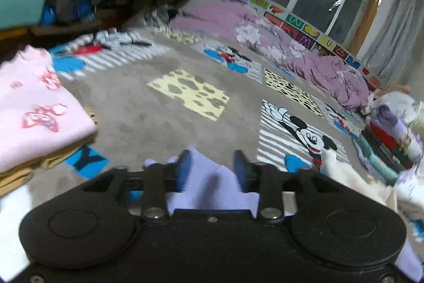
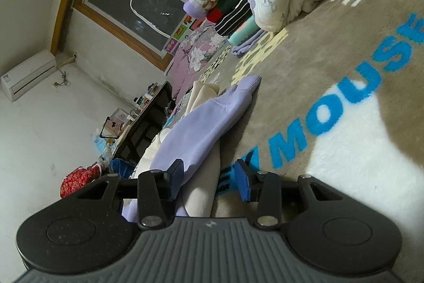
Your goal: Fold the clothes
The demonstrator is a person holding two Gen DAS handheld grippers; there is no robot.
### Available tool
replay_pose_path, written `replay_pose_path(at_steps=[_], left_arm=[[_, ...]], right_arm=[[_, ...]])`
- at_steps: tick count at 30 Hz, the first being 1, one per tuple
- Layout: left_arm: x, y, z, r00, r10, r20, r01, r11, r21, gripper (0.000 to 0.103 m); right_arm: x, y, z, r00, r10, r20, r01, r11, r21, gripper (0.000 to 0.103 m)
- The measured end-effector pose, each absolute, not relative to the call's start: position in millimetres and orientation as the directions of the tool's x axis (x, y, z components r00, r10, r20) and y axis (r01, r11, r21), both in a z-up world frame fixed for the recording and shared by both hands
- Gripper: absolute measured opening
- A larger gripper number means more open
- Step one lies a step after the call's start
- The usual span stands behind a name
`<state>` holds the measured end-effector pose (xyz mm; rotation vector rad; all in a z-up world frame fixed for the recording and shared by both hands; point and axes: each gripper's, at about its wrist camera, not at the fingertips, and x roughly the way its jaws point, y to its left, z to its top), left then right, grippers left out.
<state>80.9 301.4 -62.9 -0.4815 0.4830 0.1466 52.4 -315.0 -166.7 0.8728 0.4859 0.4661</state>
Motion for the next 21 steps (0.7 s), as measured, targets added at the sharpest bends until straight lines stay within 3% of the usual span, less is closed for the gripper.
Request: replay_pose_path(at_steps=[3, 5, 6, 7, 8, 9, 13, 14, 15, 16, 21], left_arm=[[103.6, 319.2, -73.5, 0.848, -0.019, -0.529, -0.254, 0.862, -0.439, 0.046], [113.3, 313.9, -79.2, 0.816, -0.023, -0.578, -0.248, 0.889, -0.386, 0.046], [117.8, 307.8, -80.8, 0.806, -0.026, -0.591, -0.219, 0.915, -0.339, 0.034], [121.6, 301.6, -81.6, 0.802, -0.020, -0.598, -0.194, 0.937, -0.291, 0.013], [123.1, 295.4, -79.1, 0.815, 0.015, -0.579, -0.191, 0.950, -0.245, 0.002], [124.6, 289.1, -76.5, 0.828, 0.048, -0.559, -0.190, 0.961, -0.198, 0.002], [120.1, 278.1, -68.2, 0.881, 0.129, -0.456, -0.213, 0.967, -0.139, 0.006], [118.7, 278.5, -67.8, 0.883, 0.145, -0.447, -0.226, 0.965, -0.135, 0.018], [116.2, 282.1, -68.0, 0.878, 0.158, -0.453, -0.246, 0.959, -0.143, 0.039], [112.9, 285.9, -68.0, 0.873, 0.171, -0.457, -0.266, 0.952, -0.152, 0.046], [86.4, 309.0, -69.6, 0.848, 0.146, -0.510, -0.342, 0.885, -0.315, 0.047]], right_arm=[[52.7, -315.5, -167.4, 0.794, 0.572, -0.206, -0.188, 0.553, 0.812, 0.043], [53.1, -316.0, -167.9, 0.794, 0.574, -0.201, -0.190, 0.548, 0.815, 0.043], [53.2, -316.3, -168.3, 0.793, 0.576, -0.199, -0.191, 0.545, 0.817, 0.043], [53.5, -316.5, -168.5, 0.793, 0.576, -0.197, -0.191, 0.542, 0.818, 0.043], [53.9, -316.6, -168.7, 0.793, 0.577, -0.194, -0.192, 0.540, 0.820, 0.042], [54.1, -316.6, -169.1, 0.793, 0.579, -0.192, -0.193, 0.537, 0.821, 0.042], [54.6, -316.8, -170.1, 0.792, 0.583, -0.184, -0.196, 0.528, 0.827, 0.042], [54.6, -316.9, -170.2, 0.792, 0.583, -0.182, -0.197, 0.526, 0.827, 0.042], [54.6, -317.1, -170.3, 0.791, 0.584, -0.181, -0.198, 0.524, 0.829, 0.042], [54.6, -317.4, -170.4, 0.791, 0.585, -0.179, -0.198, 0.522, 0.830, 0.042], [54.2, -317.6, -170.8, 0.791, 0.586, -0.174, -0.200, 0.518, 0.832, 0.043]])
